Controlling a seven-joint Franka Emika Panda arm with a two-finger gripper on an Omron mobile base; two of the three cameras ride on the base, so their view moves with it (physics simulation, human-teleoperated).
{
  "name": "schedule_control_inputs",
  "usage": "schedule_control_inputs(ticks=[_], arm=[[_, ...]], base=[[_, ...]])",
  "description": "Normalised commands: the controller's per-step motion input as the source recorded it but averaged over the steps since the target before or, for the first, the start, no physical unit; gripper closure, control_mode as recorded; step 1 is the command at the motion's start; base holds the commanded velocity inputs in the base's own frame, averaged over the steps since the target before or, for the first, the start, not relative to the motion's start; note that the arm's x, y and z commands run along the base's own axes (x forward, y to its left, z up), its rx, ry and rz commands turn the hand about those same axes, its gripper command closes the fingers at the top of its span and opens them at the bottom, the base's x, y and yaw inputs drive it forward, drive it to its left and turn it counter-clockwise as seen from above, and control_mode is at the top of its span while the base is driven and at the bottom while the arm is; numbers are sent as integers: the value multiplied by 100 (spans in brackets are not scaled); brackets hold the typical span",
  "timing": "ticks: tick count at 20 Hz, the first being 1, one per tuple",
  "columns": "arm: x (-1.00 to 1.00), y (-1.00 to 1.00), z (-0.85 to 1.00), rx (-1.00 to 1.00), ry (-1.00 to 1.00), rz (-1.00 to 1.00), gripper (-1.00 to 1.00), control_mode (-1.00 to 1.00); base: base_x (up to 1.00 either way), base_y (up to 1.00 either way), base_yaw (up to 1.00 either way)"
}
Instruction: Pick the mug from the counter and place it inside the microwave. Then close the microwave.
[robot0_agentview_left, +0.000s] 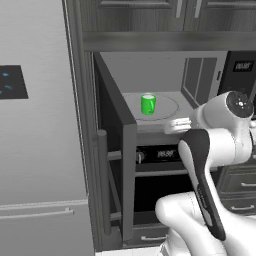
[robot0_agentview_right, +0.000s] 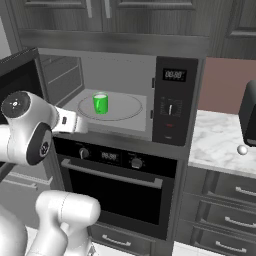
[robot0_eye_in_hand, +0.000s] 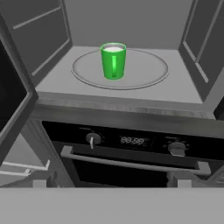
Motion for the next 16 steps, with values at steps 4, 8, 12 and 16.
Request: schedule_control_inputs(ticks=[4, 8, 12, 16], arm=[[-45, 0, 5, 0, -15, 3, -100, -100], [-52, 0, 22, 0, -5, 3, -100, -100], [-60, 0, 44, 0, 2, 4, -100, -100], [-88, 0, 21, 0, -2, 0, -100, -100]], base=[[0, 0, 0], [0, 0, 0], [0, 0, 0], [0, 0, 0]])
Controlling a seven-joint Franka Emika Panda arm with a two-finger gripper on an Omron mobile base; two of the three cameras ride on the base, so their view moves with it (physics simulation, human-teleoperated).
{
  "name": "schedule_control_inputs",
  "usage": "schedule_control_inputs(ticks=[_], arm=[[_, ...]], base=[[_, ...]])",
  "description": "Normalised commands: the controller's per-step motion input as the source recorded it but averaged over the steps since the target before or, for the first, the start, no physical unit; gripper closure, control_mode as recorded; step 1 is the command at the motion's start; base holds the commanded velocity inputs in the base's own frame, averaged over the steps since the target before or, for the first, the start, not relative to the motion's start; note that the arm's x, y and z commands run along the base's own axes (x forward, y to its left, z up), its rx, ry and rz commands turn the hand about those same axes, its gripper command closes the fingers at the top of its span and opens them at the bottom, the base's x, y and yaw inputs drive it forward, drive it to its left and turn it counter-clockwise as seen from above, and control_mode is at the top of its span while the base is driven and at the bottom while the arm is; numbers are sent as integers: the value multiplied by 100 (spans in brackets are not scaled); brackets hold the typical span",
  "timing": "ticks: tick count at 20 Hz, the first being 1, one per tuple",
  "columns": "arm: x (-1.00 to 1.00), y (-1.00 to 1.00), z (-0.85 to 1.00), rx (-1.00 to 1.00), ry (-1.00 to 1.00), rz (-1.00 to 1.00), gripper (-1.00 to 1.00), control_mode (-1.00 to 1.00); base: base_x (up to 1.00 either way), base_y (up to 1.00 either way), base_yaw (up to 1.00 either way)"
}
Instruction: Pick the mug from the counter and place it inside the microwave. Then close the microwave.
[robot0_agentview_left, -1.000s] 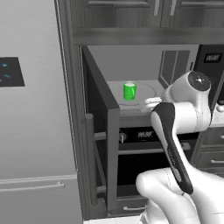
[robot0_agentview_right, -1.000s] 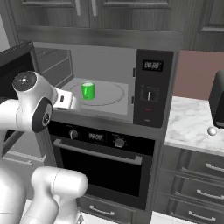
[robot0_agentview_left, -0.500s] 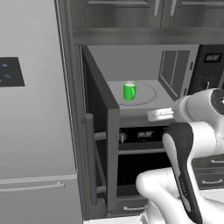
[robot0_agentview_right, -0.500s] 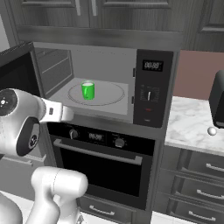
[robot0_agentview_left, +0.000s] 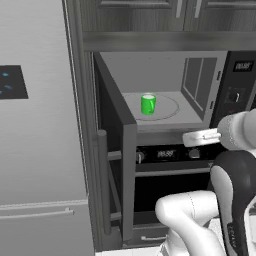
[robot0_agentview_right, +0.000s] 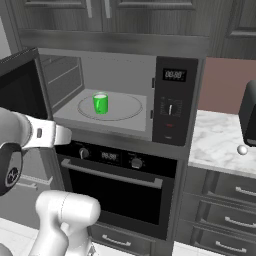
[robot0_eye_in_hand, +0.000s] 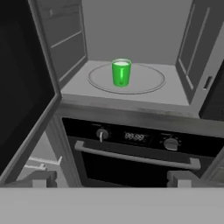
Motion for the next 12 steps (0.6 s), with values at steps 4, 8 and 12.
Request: schedule_control_inputs(ticks=[4, 8, 12], arm=[[-92, 0, 14, 0, -11, 0, -100, -100], [-72, 0, 1, 0, -27, 0, -100, -100], [-51, 0, 0, 0, -34, 0, -100, -100]], base=[[0, 0, 0], [0, 0, 0], [0, 0, 0]])
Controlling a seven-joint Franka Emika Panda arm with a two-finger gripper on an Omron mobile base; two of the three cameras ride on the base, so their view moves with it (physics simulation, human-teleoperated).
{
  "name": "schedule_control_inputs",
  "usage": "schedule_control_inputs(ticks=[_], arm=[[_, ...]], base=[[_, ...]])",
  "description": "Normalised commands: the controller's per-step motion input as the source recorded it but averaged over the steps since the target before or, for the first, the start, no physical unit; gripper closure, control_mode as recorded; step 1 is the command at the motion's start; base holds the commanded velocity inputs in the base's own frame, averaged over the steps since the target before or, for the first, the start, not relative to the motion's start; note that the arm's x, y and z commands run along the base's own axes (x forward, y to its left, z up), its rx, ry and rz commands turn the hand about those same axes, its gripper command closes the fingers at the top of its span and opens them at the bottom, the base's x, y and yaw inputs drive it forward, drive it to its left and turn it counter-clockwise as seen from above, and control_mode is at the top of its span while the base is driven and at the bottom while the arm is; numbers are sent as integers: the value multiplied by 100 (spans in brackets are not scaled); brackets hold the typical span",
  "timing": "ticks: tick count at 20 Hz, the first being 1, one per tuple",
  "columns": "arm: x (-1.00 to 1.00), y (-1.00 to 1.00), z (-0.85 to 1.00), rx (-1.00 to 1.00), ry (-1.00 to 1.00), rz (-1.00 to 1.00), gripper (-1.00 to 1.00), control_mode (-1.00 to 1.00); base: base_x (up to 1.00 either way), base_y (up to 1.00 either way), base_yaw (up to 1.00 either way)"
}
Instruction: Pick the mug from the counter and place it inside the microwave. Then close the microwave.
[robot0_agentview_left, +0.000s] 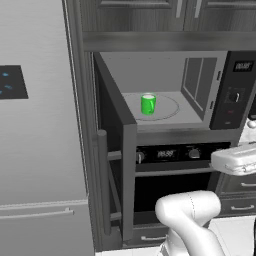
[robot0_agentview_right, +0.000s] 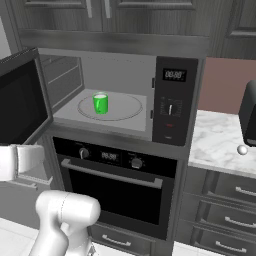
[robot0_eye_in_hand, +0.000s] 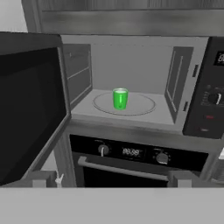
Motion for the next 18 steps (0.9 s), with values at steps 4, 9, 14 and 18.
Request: schedule_control_inputs(ticks=[4, 9, 14, 18], arm=[[-41, 0, 0, 0, -33, 0, -100, -100], [-78, 0, 6, 0, -20, 0, -100, -100], [-38, 6, 2, -1, -18, 0, -100, -100], [-9, 8, -1, -3, -22, -2, -100, -100]], base=[[0, 0, 0], [0, 0, 0], [0, 0, 0], [0, 0, 0]])
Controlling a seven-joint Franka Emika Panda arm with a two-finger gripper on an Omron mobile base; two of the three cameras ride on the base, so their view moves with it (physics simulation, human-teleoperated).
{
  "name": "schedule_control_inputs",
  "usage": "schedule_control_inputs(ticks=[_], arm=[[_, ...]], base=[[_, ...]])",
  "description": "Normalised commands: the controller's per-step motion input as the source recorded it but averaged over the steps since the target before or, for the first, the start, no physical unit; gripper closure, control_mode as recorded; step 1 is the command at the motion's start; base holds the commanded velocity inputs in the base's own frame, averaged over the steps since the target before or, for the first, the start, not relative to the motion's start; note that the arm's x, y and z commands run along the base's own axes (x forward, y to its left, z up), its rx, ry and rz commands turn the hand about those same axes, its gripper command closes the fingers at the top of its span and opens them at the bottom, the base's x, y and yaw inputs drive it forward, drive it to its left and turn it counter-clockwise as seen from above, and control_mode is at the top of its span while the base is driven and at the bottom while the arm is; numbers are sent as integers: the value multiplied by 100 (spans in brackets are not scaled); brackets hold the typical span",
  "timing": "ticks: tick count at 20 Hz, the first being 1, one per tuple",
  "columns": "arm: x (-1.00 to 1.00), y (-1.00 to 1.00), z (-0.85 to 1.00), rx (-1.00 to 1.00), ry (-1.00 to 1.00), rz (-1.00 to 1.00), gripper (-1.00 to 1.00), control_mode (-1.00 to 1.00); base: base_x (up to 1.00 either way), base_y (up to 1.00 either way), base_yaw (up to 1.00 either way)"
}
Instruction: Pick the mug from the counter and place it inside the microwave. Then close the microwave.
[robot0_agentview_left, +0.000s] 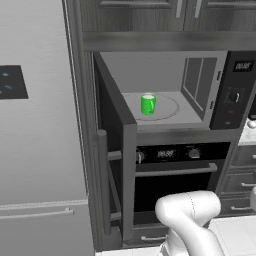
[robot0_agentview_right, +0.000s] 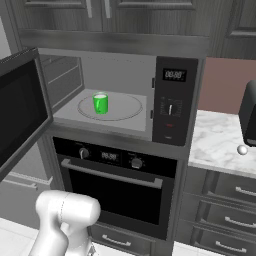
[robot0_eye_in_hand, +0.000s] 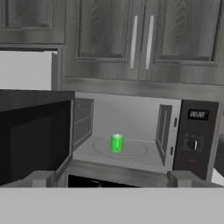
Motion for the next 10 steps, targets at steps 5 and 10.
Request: schedule_control_inputs(ticks=[5, 10], arm=[[-10, 6, 0, -5, -19, -8, -100, -100], [0, 8, -5, -4, -9, -17, -100, -100]], base=[[0, 0, 0], [0, 0, 0]])
